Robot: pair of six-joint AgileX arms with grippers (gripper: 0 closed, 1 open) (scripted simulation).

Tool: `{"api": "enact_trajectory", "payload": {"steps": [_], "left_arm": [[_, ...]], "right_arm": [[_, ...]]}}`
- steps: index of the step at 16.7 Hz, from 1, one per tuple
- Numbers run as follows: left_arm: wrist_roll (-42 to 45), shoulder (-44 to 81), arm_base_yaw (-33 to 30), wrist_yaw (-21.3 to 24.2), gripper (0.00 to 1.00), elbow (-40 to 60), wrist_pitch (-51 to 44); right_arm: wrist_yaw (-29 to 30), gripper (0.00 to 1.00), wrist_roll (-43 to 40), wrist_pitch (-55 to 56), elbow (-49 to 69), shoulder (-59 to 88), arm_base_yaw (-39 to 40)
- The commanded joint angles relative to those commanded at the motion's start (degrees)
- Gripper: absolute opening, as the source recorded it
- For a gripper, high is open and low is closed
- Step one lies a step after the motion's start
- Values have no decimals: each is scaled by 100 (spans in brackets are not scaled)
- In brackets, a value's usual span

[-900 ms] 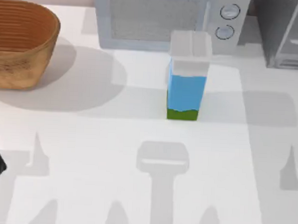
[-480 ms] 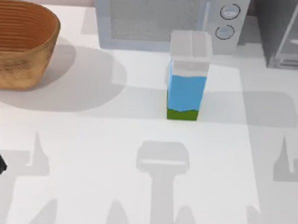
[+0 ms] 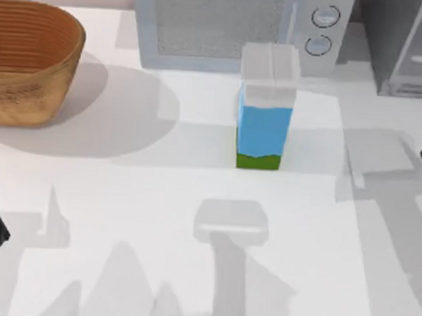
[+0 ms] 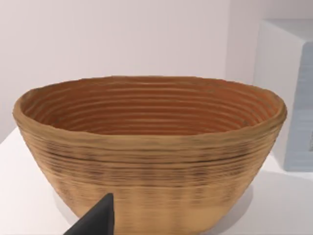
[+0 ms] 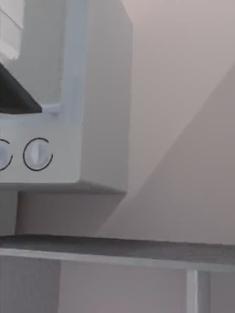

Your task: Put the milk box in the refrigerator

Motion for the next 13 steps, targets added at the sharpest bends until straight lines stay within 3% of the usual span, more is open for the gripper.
{"api": "enact_trajectory", "payload": {"steps": [7, 13], "left_arm": [[0, 0, 0, 0, 100, 0, 0], [0, 0, 0, 0, 100, 0, 0]], "right_arm": [[735, 100, -64, 2133, 1357, 2505, 1286], [1650, 100, 258, 3169, 2155, 4504, 1879]]}}
